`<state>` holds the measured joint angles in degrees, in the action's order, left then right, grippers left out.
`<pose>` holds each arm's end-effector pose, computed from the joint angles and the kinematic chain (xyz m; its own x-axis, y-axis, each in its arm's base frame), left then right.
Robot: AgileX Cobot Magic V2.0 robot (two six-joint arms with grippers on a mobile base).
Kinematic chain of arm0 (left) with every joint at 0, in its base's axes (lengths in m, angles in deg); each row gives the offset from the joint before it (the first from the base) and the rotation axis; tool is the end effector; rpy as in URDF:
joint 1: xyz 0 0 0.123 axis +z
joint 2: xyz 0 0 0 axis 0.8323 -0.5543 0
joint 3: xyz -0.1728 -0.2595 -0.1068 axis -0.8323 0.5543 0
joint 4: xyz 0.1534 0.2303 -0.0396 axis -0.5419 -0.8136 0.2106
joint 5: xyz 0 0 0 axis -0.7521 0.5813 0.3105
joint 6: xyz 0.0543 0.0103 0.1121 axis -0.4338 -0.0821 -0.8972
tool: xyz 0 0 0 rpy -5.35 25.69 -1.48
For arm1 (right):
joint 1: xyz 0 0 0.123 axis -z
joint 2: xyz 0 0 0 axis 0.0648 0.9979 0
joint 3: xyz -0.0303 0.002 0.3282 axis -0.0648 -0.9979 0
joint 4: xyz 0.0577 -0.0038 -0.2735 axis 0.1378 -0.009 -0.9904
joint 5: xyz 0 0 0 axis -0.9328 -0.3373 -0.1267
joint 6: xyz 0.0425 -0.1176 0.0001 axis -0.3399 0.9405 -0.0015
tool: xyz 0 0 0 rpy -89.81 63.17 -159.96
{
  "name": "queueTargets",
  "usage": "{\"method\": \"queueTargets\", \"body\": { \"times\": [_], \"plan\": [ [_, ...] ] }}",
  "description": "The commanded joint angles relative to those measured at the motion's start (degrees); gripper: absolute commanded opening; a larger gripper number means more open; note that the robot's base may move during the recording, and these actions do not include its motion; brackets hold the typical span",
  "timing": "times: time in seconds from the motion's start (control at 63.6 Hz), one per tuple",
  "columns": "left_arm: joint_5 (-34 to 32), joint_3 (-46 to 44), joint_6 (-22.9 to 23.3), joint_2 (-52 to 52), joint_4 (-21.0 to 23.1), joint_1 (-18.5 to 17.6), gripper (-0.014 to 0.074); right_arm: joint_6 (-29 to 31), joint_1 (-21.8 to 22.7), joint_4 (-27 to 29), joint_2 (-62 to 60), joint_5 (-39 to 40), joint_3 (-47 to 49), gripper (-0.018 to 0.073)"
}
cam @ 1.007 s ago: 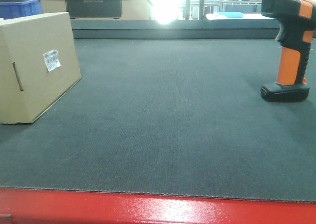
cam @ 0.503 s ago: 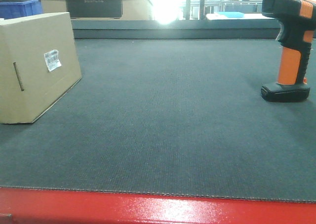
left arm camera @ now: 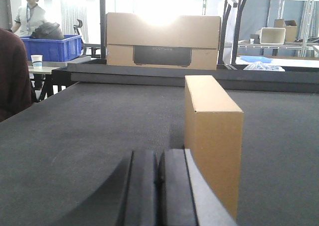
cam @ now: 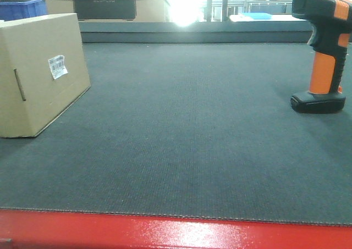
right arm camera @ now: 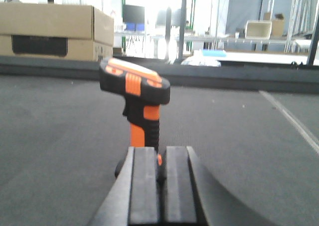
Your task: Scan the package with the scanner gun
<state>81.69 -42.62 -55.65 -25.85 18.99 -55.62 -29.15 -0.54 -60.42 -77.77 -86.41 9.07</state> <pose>0.0734 0.0009 0.2187 0.1122 -0.0069 -0.9937 -0.0118 0.9999 -0.0083 0.0735 -0.0042 0.2169 0.0931 0.0163 -0.9955 0.0544 0.9983 0.0214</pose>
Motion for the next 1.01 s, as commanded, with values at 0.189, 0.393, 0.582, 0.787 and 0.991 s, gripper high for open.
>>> {"method": "queueTargets", "body": {
  "times": [0.189,0.393,0.582,0.787,0.991],
  "plan": [
    [-13.0,-2.7,0.6,0.2,4.9,0.3,-0.0111,-0.1,0.1,0.6,-0.2,-4.2,11.5,-0.0153],
    [6.7,-20.8,0.6,-5.7,4.7,0.3,-0.011,-0.1,0.1,0.6,4.5,-7.2,23.6,-0.0153],
    [13.9,-35.6,0.6,-17.3,4.7,0.3,0.0048,-0.1,0.1,0.6,12.9,-9.1,29.4,0.016],
    [19.3,-46.4,0.6,-31.2,4.7,0.1,0.0468,-0.1,0.1,0.6,20.2,-9.2,30.1,0.0575],
    [22.8,-55.0,0.6,-45.6,4.7,-1.4,0.0598,-0.1,0.1,0.6,23.8,-7.8,30.1,0.056]
  ]
}}
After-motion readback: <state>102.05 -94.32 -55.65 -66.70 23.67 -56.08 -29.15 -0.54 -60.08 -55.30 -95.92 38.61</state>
